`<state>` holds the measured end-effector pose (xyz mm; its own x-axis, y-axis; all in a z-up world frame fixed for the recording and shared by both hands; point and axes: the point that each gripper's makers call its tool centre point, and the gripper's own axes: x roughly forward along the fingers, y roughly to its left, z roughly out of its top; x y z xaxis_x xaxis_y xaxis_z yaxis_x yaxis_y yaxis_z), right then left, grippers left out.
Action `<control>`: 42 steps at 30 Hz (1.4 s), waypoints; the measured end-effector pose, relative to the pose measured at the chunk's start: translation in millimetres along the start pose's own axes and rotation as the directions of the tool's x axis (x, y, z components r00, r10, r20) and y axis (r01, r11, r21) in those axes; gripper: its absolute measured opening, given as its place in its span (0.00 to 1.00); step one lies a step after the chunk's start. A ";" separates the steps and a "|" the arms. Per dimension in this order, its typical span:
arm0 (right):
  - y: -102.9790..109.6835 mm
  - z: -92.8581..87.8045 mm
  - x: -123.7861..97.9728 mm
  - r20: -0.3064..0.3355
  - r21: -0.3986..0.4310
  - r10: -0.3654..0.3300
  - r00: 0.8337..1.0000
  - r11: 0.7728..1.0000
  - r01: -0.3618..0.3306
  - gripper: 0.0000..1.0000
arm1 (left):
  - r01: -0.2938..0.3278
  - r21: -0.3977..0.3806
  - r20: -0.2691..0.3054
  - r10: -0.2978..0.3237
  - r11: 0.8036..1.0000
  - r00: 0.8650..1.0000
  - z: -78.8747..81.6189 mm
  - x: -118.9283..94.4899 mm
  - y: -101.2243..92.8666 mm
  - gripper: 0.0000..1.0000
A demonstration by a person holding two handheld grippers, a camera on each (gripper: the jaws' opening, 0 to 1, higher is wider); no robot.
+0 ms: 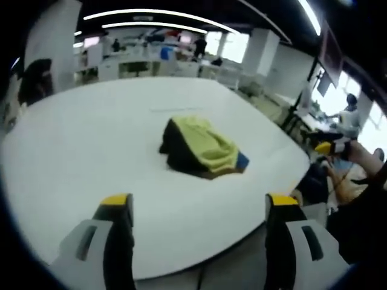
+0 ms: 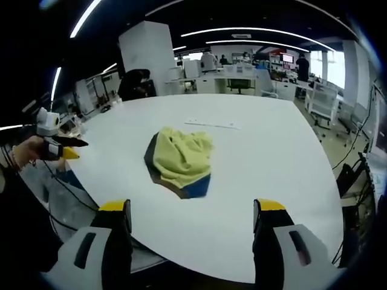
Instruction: Fold the garment on the visible template until the final outline fits inside the template.
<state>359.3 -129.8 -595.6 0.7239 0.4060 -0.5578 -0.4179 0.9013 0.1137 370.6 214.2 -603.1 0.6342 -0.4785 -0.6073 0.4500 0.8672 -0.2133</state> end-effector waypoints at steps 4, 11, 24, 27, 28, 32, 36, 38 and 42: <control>3.2 -3.7 0.6 -0.001 0.000 0.013 1.000 1.000 -0.013 0.81 | 0.009 0.007 -0.001 -0.009 1.000 1.000 2.6 3.8 -1.4 0.85; 11.0 -7.4 6.2 0.001 -0.009 0.049 0.999 0.999 -0.049 0.79 | 0.040 0.037 -0.019 -0.040 0.999 0.999 2.5 16.2 -7.1 0.81; 13.4 -23.9 29.6 -0.057 -0.151 0.068 0.996 0.986 -0.076 0.67 | 0.093 0.071 -0.047 -0.090 0.993 0.995 -1.6 43.9 -15.2 0.74; 14.7 -27.3 35.0 -0.077 -0.166 0.073 0.994 0.982 -0.085 0.67 | 0.108 0.082 -0.056 -0.104 0.991 0.993 -3.7 50.2 -17.5 0.71; 14.6 -28.7 37.7 -0.087 -0.192 0.068 0.994 0.978 -0.083 0.66 | 0.112 0.086 -0.060 -0.107 0.990 0.992 -4.7 52.2 -18.3 0.70; 16.4 -29.9 45.8 -0.092 -0.187 0.081 0.992 0.977 -0.097 0.64 | 0.123 0.103 -0.080 -0.115 0.987 0.990 -8.4 60.4 -20.3 0.68; 14.7 -36.8 53.3 -0.120 -0.204 0.085 0.989 0.973 -0.108 0.62 | 0.141 0.105 -0.083 -0.133 0.984 0.988 -8.0 68.6 -21.0 0.65; 13.2 -39.2 57.0 -0.125 -0.202 0.091 0.988 0.973 -0.115 0.61 | 0.146 0.116 -0.087 -0.136 0.983 0.987 -7.1 72.2 -21.1 0.64; 11.5 -41.6 64.0 -0.129 -0.190 0.100 0.987 0.974 -0.124 0.58 | 0.159 0.134 -0.093 -0.147 0.978 0.985 -6.6 80.5 -20.4 0.61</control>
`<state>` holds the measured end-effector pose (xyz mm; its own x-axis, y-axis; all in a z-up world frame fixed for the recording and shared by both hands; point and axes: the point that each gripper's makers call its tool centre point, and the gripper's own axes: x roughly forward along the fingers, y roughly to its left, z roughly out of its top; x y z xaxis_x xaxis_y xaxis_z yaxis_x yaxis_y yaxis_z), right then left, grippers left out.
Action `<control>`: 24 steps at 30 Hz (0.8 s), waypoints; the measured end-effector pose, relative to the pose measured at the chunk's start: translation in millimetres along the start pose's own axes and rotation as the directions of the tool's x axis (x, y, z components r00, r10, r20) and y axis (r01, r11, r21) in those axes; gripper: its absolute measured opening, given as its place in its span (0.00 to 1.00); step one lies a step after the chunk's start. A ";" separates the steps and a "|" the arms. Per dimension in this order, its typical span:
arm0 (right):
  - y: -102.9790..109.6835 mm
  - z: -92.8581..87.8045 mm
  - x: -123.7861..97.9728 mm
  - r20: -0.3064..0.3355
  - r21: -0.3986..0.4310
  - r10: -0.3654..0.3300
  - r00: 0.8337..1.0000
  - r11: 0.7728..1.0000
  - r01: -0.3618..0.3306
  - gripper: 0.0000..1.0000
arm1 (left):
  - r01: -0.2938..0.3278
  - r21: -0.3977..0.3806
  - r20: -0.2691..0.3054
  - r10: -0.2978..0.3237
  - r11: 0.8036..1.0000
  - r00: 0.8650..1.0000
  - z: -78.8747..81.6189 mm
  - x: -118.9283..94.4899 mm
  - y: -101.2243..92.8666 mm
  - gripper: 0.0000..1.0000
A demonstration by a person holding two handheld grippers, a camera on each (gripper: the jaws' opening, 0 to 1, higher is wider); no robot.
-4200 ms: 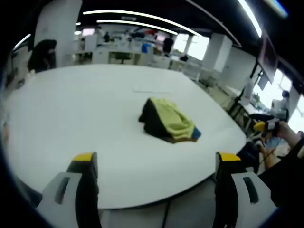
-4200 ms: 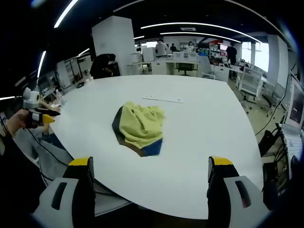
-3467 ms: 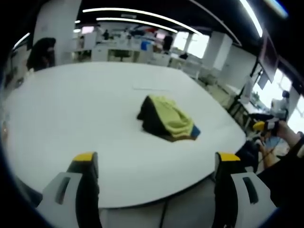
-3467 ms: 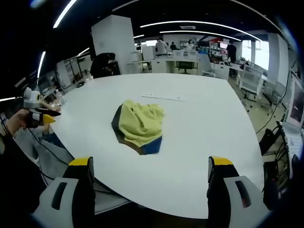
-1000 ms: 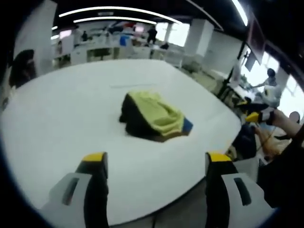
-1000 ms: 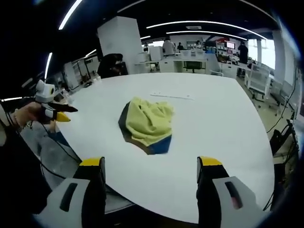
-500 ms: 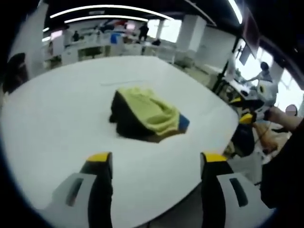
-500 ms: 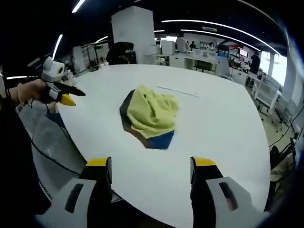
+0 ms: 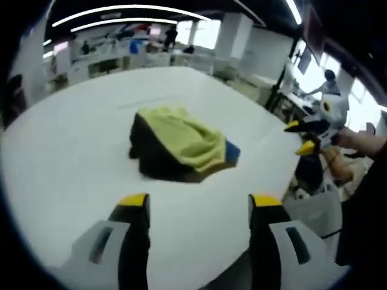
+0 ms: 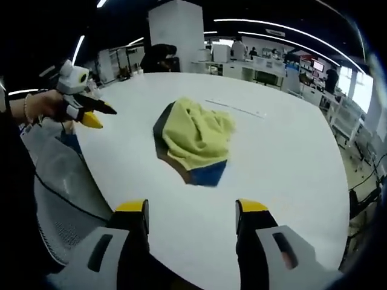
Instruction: Fold the garment on the visible template until the final outline fits inside the template.
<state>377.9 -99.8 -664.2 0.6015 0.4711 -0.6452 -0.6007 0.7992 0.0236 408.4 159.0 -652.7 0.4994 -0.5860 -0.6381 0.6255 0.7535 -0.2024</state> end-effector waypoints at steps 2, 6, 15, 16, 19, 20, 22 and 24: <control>0.0 -0.8 3.7 -0.008 -0.008 0.005 1.000 1.000 -0.005 0.57 | 0.011 0.013 -0.015 -0.011 1.000 1.000 -1.3 4.1 -0.1 0.58; 1.5 -1.3 10.4 -0.019 -0.022 0.019 1.000 1.000 -0.019 0.55 | 0.021 0.033 -0.030 -0.020 0.999 0.999 -2.1 12.4 0.2 0.55; 3.8 -3.3 26.1 -0.042 -0.045 0.041 0.998 0.998 -0.043 0.52 | 0.035 0.067 -0.063 -0.030 0.997 0.998 -7.7 29.3 0.3 0.54; 4.3 -3.4 27.4 -0.043 -0.047 0.044 0.998 0.998 -0.046 0.52 | 0.035 0.070 -0.065 -0.031 0.997 0.997 -8.4 30.8 0.4 0.53; 4.3 -4.5 32.3 -0.048 -0.046 0.052 0.997 0.997 -0.055 0.50 | 0.039 0.076 -0.075 -0.033 0.996 0.997 -11.6 36.2 2.1 0.52; 3.8 -4.8 34.2 -0.049 -0.042 0.053 0.997 0.998 -0.055 0.50 | 0.039 0.081 -0.080 -0.033 0.996 0.996 -12.6 38.3 2.8 0.52; 5.3 -4.4 36.8 -0.051 -0.045 0.057 0.997 0.997 -0.060 0.50 | 0.041 0.094 -0.089 -0.033 0.995 0.996 -14.2 42.0 3.8 0.51; 5.8 -5.7 39.0 -0.065 -0.078 0.056 0.996 0.995 -0.061 0.48 | 0.041 0.101 -0.093 -0.031 0.994 0.995 -14.8 45.0 4.9 0.50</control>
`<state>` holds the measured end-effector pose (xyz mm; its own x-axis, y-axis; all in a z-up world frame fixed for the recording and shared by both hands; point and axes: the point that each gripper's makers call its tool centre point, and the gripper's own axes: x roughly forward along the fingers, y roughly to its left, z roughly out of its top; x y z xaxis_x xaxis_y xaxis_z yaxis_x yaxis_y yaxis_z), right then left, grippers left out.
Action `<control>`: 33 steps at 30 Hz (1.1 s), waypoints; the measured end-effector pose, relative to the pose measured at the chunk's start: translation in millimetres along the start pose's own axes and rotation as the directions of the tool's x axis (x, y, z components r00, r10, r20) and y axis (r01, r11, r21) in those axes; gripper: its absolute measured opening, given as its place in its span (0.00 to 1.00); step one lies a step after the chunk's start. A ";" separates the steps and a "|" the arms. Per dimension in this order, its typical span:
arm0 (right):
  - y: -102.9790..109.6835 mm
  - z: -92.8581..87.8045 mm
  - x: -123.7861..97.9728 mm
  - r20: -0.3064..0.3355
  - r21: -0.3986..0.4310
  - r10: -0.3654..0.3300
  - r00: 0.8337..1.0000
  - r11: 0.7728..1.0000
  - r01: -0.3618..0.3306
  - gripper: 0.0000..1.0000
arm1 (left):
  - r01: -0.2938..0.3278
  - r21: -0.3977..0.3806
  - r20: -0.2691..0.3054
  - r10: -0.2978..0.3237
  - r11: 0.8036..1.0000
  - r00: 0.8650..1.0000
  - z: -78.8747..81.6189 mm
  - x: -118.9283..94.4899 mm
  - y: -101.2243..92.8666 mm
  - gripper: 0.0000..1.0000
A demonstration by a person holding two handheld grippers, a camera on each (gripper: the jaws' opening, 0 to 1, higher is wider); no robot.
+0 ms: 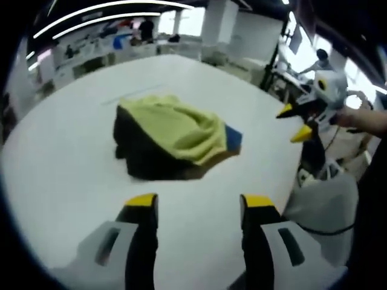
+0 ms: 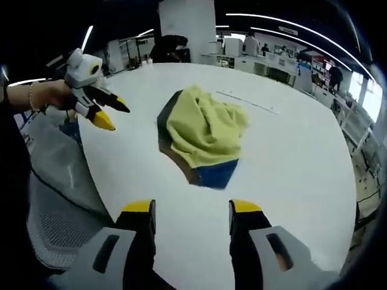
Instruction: Fold the garment on the visible template until the final outline fits inside the template.
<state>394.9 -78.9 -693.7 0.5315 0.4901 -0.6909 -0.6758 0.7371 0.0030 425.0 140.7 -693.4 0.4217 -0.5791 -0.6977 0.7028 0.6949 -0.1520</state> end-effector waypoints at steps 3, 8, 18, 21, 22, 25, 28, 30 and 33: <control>0.9 -1.1 5.3 -0.017 -0.018 0.010 1.000 1.000 -0.010 0.48 | 0.000 0.013 -0.009 0.000 1.000 1.000 -1.0 6.1 1.4 0.48; 2.8 3.9 13.3 -0.028 -0.050 0.027 0.999 0.998 -0.029 0.46 | 0.001 0.038 -0.028 0.000 0.999 1.000 -2.3 15.4 3.8 0.44; 6.3 7.2 35.7 -0.049 -0.095 0.071 0.996 0.993 -0.075 0.42 | 0.024 0.141 -0.069 -0.014 0.990 0.997 -2.2 43.0 1.7 0.39; 4.5 1.9 40.1 -0.086 -0.154 0.070 0.994 0.985 -0.083 0.41 | 0.027 0.165 -0.079 -0.014 0.986 0.997 -2.9 50.6 2.6 0.38; 2.7 0.8 40.7 -0.096 -0.186 0.060 0.994 0.979 -0.077 0.40 | 0.027 0.175 -0.082 -0.012 0.984 0.997 -2.9 52.6 3.3 0.37; 1.5 -1.6 45.0 -0.106 -0.221 0.053 0.993 0.972 -0.075 0.37 | 0.027 0.225 -0.089 -0.007 0.974 0.996 -3.4 58.7 4.9 0.35; -2.4 -2.9 50.1 -0.110 -0.239 0.043 0.993 0.969 -0.069 0.35 | 0.031 0.247 -0.087 -0.009 0.969 0.996 -4.1 63.4 6.1 0.31; -4.2 -3.1 54.2 -0.114 -0.249 0.038 0.993 0.966 -0.066 0.33 | 0.034 0.253 -0.080 -0.014 0.967 0.997 -3.5 66.4 6.4 0.28; -3.9 -2.2 60.1 -0.113 -0.255 0.045 0.993 0.964 -0.072 0.31 | 0.032 0.258 -0.076 -0.013 0.966 0.997 -3.4 69.8 7.3 0.26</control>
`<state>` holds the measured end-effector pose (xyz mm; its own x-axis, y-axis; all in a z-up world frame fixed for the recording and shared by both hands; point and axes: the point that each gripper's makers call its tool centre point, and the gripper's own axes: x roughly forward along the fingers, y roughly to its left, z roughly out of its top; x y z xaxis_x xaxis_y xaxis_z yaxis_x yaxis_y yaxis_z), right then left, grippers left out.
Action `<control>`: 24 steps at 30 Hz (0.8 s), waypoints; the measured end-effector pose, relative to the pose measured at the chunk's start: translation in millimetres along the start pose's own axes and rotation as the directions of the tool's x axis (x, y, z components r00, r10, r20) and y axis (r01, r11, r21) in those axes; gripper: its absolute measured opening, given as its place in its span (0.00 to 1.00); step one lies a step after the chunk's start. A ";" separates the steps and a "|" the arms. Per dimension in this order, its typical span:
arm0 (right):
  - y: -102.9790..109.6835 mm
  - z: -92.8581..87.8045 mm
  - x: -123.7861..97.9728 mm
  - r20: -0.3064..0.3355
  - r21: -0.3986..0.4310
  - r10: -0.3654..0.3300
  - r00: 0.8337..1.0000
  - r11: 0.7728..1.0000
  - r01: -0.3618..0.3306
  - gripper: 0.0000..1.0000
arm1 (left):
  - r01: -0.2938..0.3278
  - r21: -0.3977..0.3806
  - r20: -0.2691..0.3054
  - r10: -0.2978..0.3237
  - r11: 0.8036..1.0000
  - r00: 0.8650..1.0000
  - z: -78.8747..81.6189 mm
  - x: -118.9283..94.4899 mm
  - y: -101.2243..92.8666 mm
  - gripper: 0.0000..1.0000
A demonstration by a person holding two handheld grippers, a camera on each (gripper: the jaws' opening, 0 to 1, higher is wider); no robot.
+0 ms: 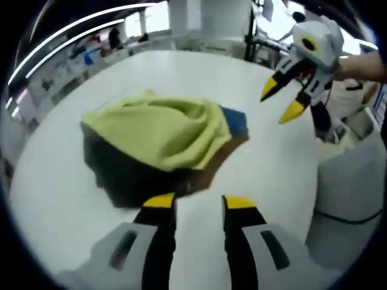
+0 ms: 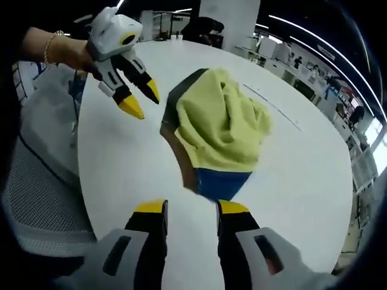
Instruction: Fold the garment on the visible template until the final outline fits inside the template.
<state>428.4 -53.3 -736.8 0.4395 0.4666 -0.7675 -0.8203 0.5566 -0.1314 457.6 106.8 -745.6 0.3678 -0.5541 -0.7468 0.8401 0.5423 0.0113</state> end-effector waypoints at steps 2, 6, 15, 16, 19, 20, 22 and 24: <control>0.2 0.4 3.0 -0.001 -0.010 0.004 1.000 1.000 -0.004 0.30 | -0.002 0.002 0.004 0.002 1.000 1.000 0.2 1.8 0.7 0.25; -0.2 -1.0 10.4 -0.011 -0.033 0.007 1.000 0.999 -0.007 0.27 | -0.005 0.029 -0.003 0.005 1.000 1.000 -3.0 7.5 1.9 0.21; -3.3 -8.0 20.7 -0.037 -0.083 -0.005 0.999 0.997 0.002 0.24 | -0.001 0.116 -0.019 0.004 0.993 1.000 -5.6 17.4 0.7 0.17; -3.7 -8.8 21.6 -0.041 -0.088 -0.007 0.999 0.996 0.003 0.25 | -0.002 0.125 -0.020 0.005 0.992 1.000 -5.2 18.3 1.0 0.16; -5.5 -8.7 23.2 -0.042 -0.105 -0.016 0.999 0.994 0.012 0.24 | -0.002 0.148 -0.027 0.006 0.989 1.000 -4.5 21.7 1.7 0.16; -6.5 -7.3 23.8 -0.039 -0.121 -0.024 0.999 0.992 0.019 0.23 | -0.001 0.152 -0.028 0.005 0.988 1.000 -4.3 22.6 1.8 0.16; -6.4 -5.1 24.7 -0.035 -0.139 -0.026 0.999 0.990 0.021 0.22 | 0.001 0.164 -0.032 0.005 0.986 0.999 -4.1 24.9 1.8 0.16; -5.7 -4.0 27.3 -0.036 -0.142 -0.023 0.999 0.990 0.017 0.22 | 0.004 0.179 -0.035 0.003 0.984 0.999 -3.5 26.5 1.3 0.16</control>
<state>443.6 -46.5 -759.5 0.4443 0.4286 -0.7867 -0.8564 0.4611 -0.2325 467.0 95.0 -767.7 0.3557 -0.5302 -0.7696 0.8994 0.4181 0.1276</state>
